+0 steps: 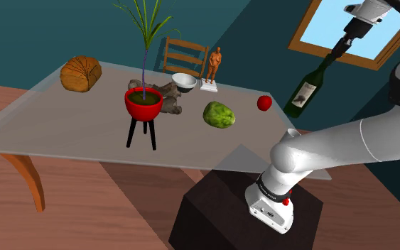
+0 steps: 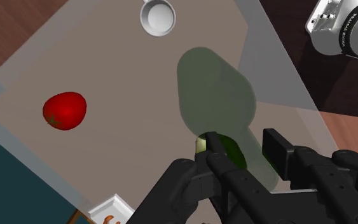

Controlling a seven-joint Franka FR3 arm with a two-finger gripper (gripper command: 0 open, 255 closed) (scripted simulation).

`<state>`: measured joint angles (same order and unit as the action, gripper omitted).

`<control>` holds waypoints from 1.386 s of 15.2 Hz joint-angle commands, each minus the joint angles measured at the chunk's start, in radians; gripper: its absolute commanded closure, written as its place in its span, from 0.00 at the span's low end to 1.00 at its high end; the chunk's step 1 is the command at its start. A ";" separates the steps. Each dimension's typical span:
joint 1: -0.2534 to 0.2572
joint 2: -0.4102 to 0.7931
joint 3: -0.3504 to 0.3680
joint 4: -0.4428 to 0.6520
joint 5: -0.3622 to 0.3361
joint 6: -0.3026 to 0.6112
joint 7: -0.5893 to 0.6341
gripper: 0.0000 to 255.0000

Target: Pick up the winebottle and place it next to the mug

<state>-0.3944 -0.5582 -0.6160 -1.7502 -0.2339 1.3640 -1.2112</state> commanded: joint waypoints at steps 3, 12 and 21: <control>-0.011 -0.031 0.002 -0.078 -0.013 0.050 0.008 1.00; -0.033 -0.087 -0.004 -0.242 -0.040 0.161 0.022 1.00; -0.052 -0.125 -0.022 -0.386 -0.067 0.270 0.030 1.00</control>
<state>-0.4452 -0.6826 -0.6336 -2.1251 -0.2987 1.6214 -1.1802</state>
